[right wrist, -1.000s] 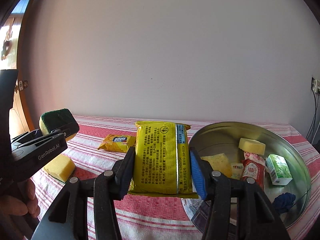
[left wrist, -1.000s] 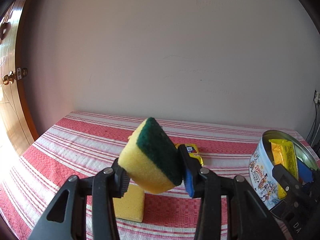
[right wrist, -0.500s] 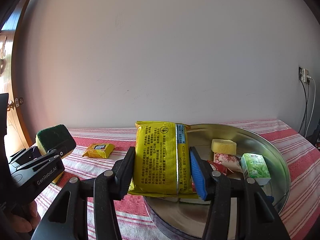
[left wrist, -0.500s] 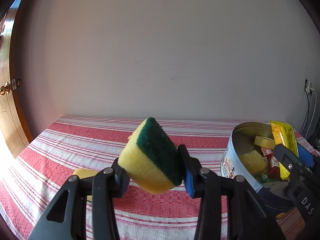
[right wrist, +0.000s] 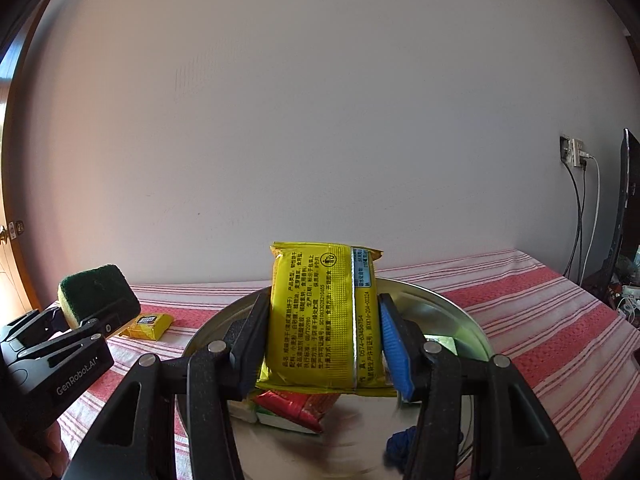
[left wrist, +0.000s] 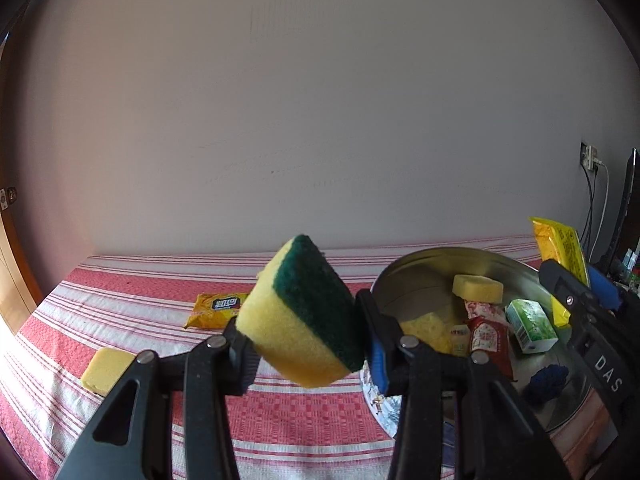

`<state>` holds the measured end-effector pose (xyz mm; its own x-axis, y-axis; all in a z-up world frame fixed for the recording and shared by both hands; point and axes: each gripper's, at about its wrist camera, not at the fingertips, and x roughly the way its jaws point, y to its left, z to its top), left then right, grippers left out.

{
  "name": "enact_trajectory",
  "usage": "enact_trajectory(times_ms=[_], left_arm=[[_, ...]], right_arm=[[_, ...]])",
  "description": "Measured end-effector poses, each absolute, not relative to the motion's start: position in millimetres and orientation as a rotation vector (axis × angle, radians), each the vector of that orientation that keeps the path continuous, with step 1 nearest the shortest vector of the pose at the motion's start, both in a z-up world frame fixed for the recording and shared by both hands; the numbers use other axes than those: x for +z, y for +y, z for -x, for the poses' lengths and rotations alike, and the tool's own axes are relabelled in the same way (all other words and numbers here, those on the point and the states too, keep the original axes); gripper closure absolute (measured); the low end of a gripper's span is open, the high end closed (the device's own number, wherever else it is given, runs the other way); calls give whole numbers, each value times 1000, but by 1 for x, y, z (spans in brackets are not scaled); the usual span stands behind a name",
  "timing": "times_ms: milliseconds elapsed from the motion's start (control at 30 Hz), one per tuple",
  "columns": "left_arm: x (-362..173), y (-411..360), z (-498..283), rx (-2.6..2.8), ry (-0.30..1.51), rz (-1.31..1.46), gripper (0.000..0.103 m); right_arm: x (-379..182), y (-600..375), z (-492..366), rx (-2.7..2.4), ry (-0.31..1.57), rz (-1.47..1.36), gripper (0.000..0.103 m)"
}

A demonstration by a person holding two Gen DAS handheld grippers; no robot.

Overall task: Organize objects
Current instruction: 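Carry the scrub sponge and yellow packet with both tools over the tin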

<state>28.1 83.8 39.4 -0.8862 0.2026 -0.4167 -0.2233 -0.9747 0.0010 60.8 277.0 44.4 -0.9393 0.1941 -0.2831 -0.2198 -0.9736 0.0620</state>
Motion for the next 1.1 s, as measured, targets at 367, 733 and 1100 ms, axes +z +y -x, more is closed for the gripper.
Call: enact_trajectory(times_ms=[367,733,1100], left_arm=[[40,146,-30,2775,143,630,61],[36,191,-21,2737,193,694,60],[22,200,-11,2725,231,783,61]], right_arm=[[44,326,-62,2800,67,378,49],[39,354,-54,2759,22,430,49],[30,348,-40,2782,-1,589,49]])
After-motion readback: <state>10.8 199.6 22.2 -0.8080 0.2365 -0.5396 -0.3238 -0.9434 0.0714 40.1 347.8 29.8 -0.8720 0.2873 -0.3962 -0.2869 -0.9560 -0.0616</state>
